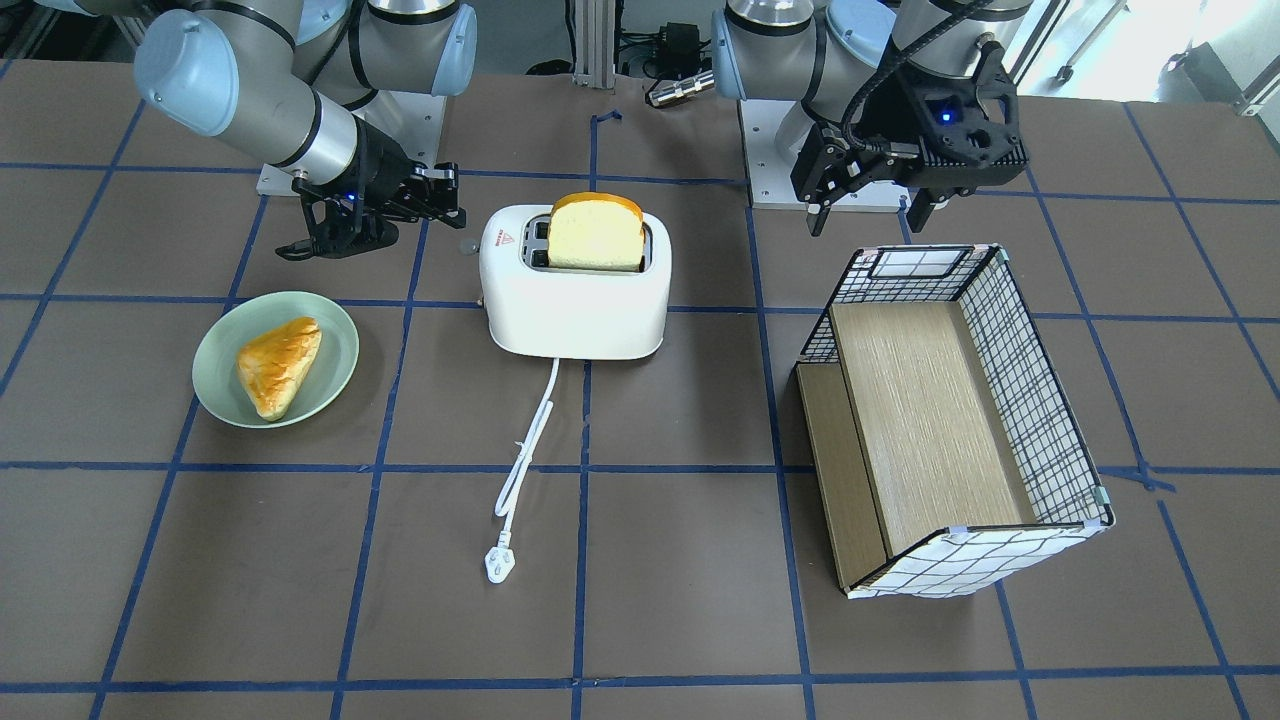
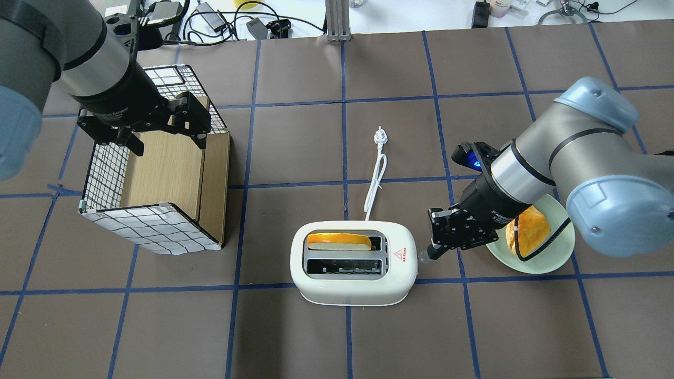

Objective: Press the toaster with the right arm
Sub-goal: 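Press the toaster lever downward with the right gripper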

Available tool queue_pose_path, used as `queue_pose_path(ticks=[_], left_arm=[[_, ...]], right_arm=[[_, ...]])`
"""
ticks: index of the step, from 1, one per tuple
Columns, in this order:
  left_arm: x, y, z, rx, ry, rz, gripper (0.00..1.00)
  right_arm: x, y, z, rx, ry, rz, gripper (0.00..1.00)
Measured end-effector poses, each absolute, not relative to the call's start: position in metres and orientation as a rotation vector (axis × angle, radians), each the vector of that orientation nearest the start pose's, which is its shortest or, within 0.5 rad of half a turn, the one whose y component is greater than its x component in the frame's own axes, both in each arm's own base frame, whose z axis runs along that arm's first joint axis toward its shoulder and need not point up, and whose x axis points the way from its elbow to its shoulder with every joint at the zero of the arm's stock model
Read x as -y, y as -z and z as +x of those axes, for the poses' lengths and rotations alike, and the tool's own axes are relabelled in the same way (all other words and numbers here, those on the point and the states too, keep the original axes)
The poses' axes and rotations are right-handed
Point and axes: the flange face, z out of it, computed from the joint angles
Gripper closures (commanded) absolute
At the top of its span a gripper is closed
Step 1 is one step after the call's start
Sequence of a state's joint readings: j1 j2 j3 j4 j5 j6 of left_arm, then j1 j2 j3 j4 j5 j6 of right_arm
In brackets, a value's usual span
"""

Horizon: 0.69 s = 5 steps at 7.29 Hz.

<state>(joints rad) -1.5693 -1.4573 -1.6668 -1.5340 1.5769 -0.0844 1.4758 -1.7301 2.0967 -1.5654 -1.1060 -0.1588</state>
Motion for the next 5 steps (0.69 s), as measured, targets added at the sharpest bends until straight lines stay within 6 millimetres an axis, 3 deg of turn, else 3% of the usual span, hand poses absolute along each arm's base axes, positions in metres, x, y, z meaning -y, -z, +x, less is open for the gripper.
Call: queue_pose_path(ticks=[2,5], left_arm=[[0.449,-0.497,-0.132,-3.134,0.085,-0.135,0.0],[0.449,-0.497,-0.132,-3.134,0.084,-0.135,0.0]], right_arm=[[0.371,-0.308,0.143,-2.596,-0.415,0.04,1.0],[0.374,-0.305,0.143,-2.604,-0.387,0.054,1.0]])
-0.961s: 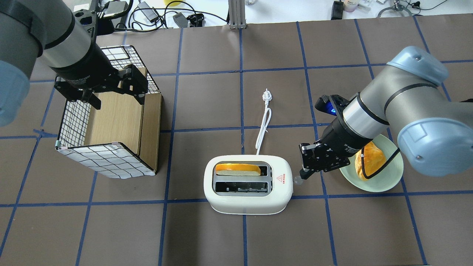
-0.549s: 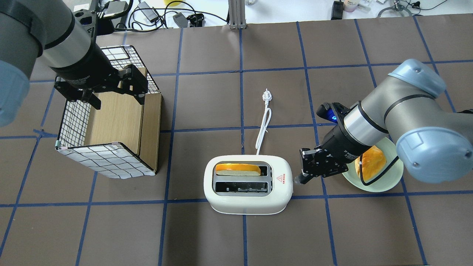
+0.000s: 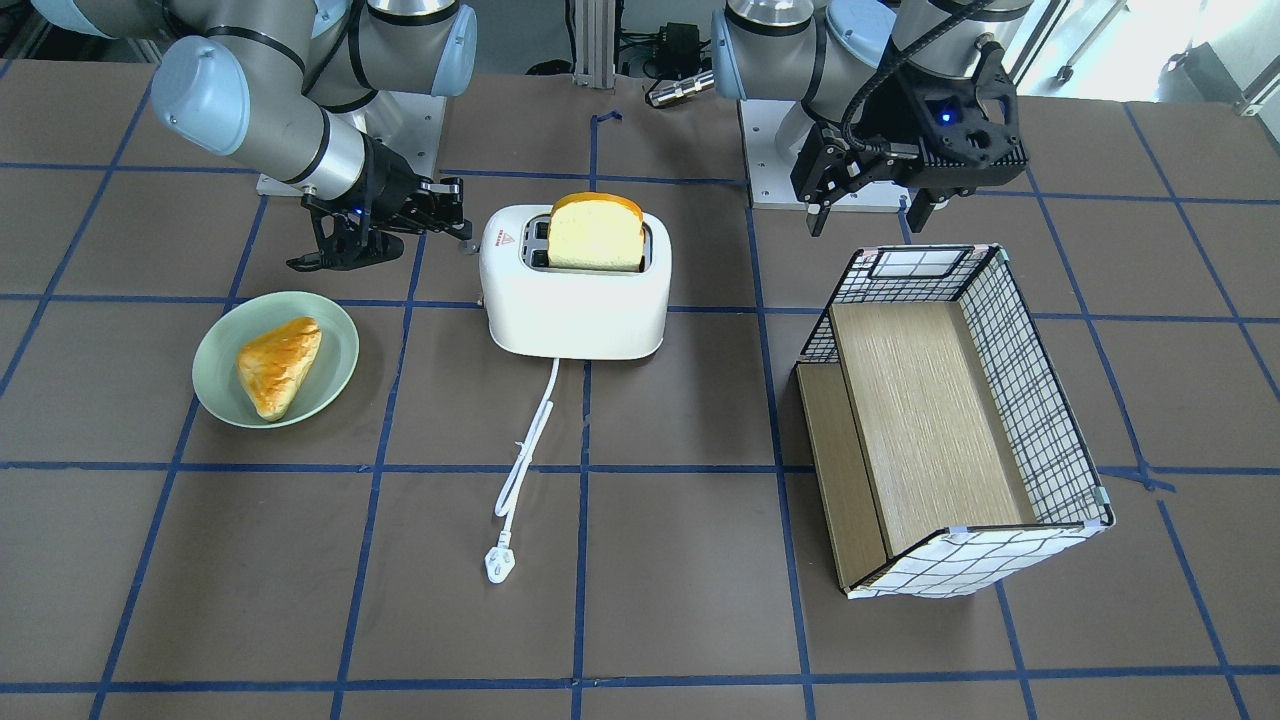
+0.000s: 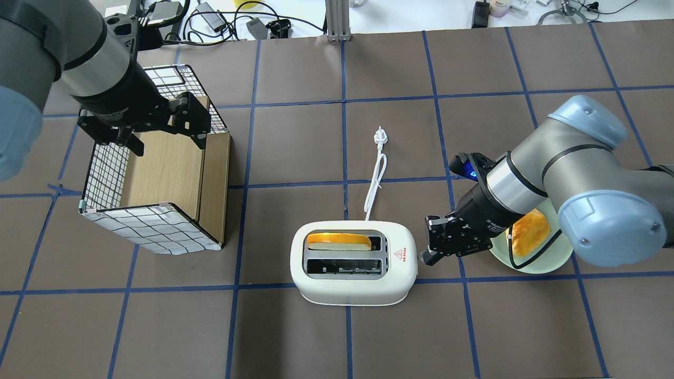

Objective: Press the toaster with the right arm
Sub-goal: 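Press the toaster lever downward with the right gripper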

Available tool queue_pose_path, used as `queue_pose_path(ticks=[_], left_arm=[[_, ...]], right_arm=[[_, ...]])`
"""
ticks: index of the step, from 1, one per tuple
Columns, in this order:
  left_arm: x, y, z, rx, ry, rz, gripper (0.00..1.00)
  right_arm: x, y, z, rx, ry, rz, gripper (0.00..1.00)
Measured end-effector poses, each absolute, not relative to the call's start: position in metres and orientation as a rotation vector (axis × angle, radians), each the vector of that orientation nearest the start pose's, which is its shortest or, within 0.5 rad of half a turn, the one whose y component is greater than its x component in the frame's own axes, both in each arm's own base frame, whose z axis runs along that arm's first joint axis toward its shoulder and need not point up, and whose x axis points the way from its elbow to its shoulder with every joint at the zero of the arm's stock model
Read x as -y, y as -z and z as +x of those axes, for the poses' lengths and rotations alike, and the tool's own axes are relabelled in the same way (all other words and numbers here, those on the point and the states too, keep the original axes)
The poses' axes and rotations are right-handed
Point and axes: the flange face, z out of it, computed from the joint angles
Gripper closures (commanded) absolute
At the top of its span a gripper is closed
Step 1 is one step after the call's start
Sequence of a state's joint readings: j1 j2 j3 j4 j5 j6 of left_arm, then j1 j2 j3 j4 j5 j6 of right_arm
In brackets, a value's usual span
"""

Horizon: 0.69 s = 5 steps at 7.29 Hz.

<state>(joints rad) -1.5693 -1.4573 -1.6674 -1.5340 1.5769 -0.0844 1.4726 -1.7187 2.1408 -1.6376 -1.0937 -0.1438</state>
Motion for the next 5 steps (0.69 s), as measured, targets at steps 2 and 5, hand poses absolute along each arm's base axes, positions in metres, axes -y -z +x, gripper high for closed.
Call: queue_pose_path(ticks=[2,5], left_arm=[[0.4491,-0.4973,-0.132,-3.134,0.085,-0.135,0.0],[0.4491,-0.4973,-0.132,-3.134,0.084,-0.135,0.0]], right_arm=[[0.3755,-0.3052,0.1436,-2.61,-0.366,0.061,1.0],[0.3721,-0.2961,0.1452,-2.605,-0.39,0.065,1.0]])
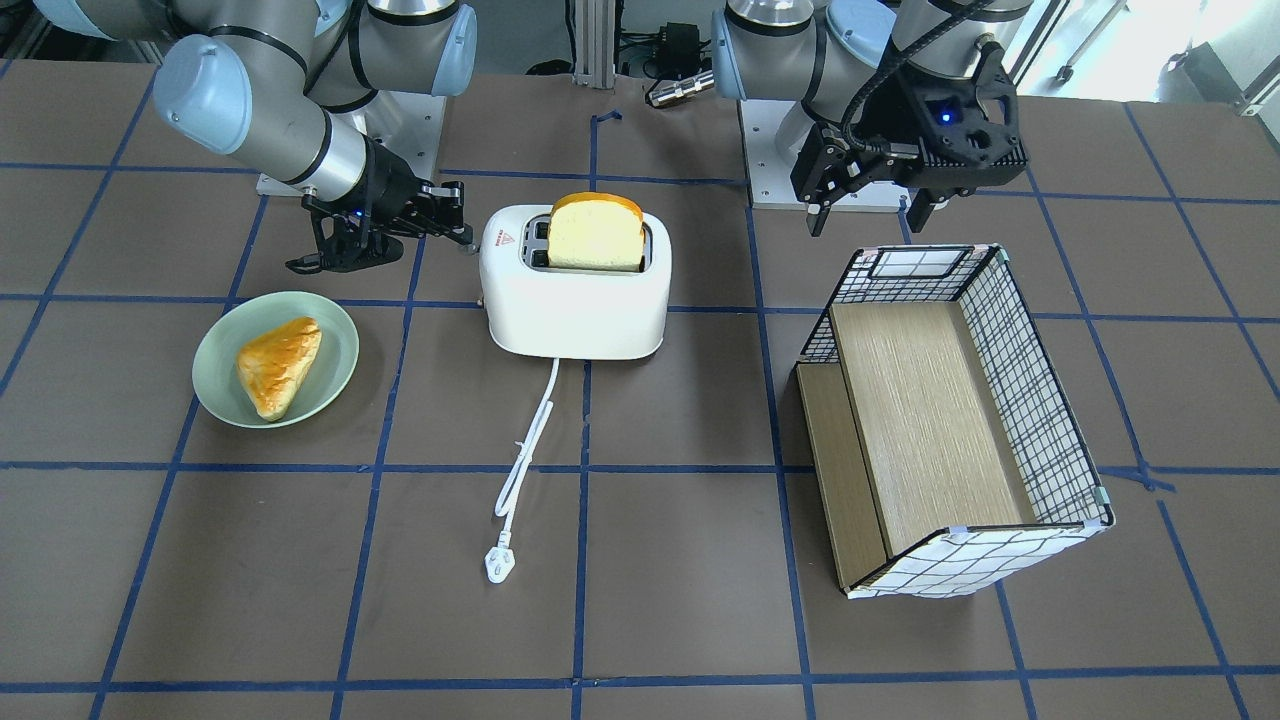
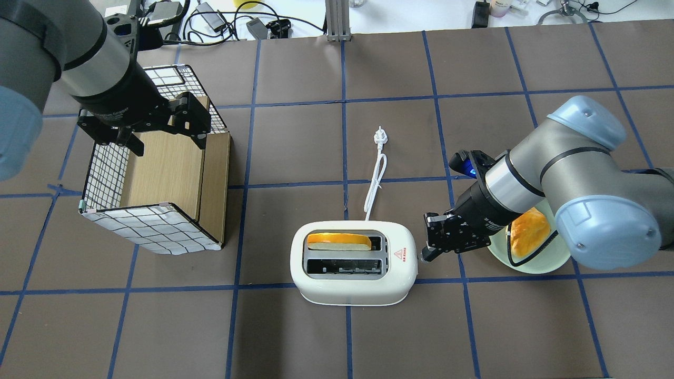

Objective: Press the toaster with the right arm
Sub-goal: 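Press the toaster lever downward with the right gripper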

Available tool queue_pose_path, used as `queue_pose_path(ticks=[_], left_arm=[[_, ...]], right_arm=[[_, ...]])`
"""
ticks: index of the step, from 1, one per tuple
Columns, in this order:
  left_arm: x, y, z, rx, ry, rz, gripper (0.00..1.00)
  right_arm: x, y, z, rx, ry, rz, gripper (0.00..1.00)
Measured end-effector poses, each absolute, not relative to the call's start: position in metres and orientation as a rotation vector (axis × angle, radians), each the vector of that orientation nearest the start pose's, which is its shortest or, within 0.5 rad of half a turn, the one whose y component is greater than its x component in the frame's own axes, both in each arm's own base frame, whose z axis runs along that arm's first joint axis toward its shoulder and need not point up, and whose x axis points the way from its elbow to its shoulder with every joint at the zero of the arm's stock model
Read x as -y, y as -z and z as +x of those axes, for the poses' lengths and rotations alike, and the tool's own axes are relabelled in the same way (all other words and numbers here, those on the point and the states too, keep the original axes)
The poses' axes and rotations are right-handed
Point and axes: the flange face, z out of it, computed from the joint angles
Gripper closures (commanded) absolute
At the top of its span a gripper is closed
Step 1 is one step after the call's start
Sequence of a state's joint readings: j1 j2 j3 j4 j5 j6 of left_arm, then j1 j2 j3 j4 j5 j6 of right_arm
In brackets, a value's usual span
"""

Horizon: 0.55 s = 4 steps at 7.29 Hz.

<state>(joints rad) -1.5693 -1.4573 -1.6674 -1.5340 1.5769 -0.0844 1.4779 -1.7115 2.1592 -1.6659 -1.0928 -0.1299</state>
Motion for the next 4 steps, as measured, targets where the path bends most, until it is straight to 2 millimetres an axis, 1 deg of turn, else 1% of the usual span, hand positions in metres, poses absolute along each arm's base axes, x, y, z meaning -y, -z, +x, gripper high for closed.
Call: queue_pose_path(ticks=[4], left_arm=[[0.4491,-0.4973,-0.132,-3.134,0.085,-0.135,0.0]], right_arm=[[0.3725,-0.2888,0.1455,-2.6,-0.408,0.068,1.0]])
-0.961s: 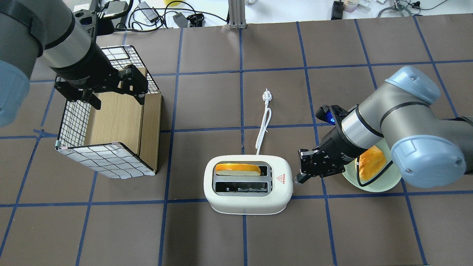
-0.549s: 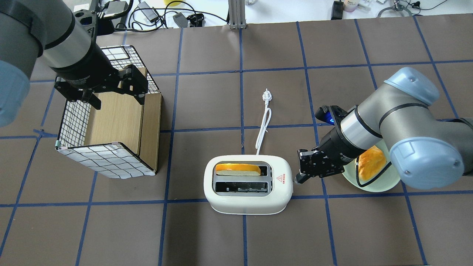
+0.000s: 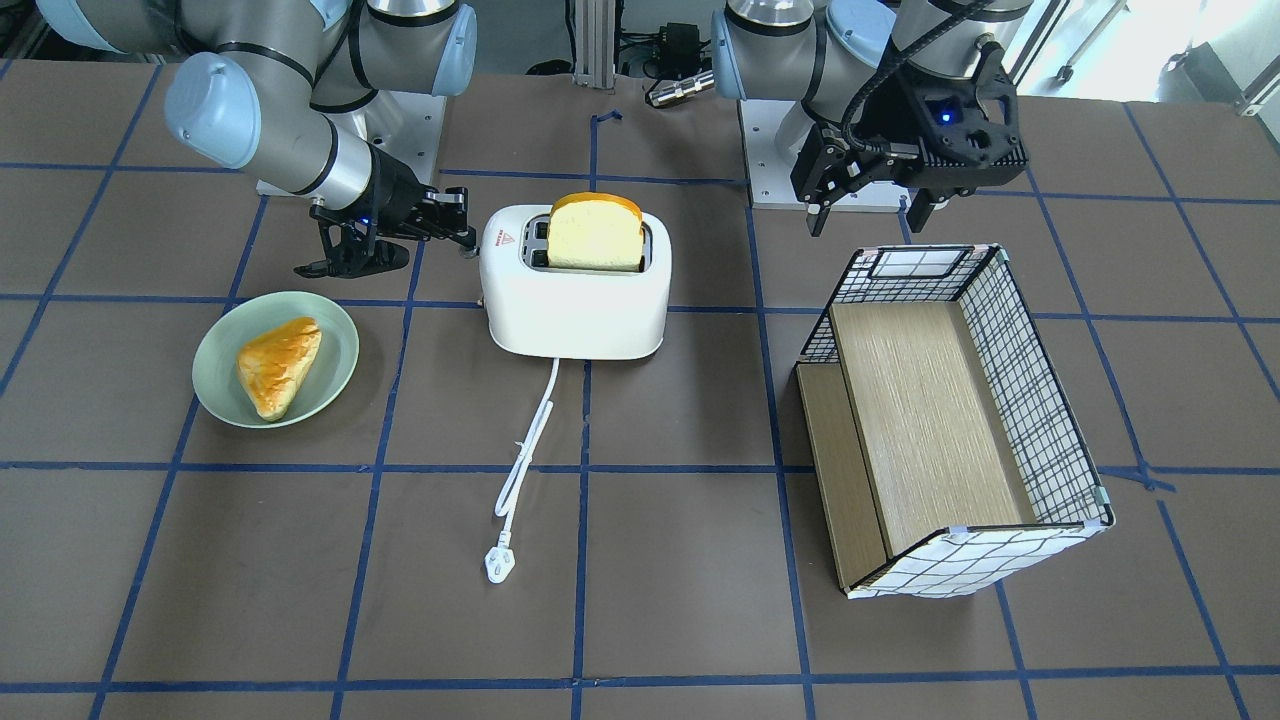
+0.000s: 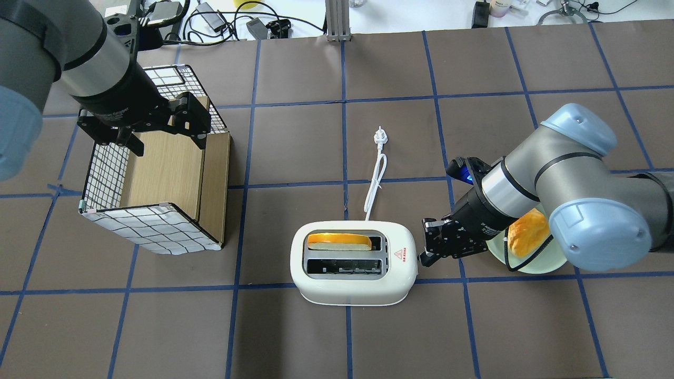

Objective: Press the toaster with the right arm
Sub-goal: 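Press the toaster lever downward with the right gripper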

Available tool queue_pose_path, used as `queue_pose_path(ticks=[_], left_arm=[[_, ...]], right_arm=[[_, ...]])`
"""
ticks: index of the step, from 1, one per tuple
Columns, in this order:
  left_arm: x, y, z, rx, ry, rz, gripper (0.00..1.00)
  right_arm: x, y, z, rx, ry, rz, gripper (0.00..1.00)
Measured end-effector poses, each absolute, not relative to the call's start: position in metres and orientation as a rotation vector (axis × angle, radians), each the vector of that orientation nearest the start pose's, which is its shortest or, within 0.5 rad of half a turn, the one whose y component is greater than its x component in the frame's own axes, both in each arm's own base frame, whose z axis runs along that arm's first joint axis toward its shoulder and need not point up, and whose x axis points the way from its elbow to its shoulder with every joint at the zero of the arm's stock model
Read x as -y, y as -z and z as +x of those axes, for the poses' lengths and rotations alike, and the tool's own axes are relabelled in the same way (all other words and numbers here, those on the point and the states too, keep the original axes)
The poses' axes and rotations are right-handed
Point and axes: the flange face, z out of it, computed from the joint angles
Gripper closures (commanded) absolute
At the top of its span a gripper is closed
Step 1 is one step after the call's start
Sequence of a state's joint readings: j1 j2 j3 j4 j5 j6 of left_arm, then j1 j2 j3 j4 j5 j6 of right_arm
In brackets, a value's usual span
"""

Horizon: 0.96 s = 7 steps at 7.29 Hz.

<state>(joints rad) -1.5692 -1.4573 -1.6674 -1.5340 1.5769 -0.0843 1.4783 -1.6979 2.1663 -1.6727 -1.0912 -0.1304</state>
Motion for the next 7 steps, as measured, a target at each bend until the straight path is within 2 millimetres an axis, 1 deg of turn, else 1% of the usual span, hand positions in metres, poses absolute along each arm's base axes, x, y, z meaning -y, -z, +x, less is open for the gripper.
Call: queue_pose_path(ticks=[5,6,7], left_arm=[[0.449,-0.497,-0.132,-3.134,0.085,-0.135,0.0],[0.449,-0.497,-0.132,-3.134,0.085,-0.135,0.0],[0.449,-0.497,-0.132,-3.134,0.085,-0.135,0.0]], right_arm=[[0.381,-0.275,0.144,-2.596,-0.422,0.077,1.0],[0.38,-0.272,0.143,-2.597,-0.414,0.077,1.0],[0.377,-0.265,0.143,-2.601,-0.397,0.074,1.0]])
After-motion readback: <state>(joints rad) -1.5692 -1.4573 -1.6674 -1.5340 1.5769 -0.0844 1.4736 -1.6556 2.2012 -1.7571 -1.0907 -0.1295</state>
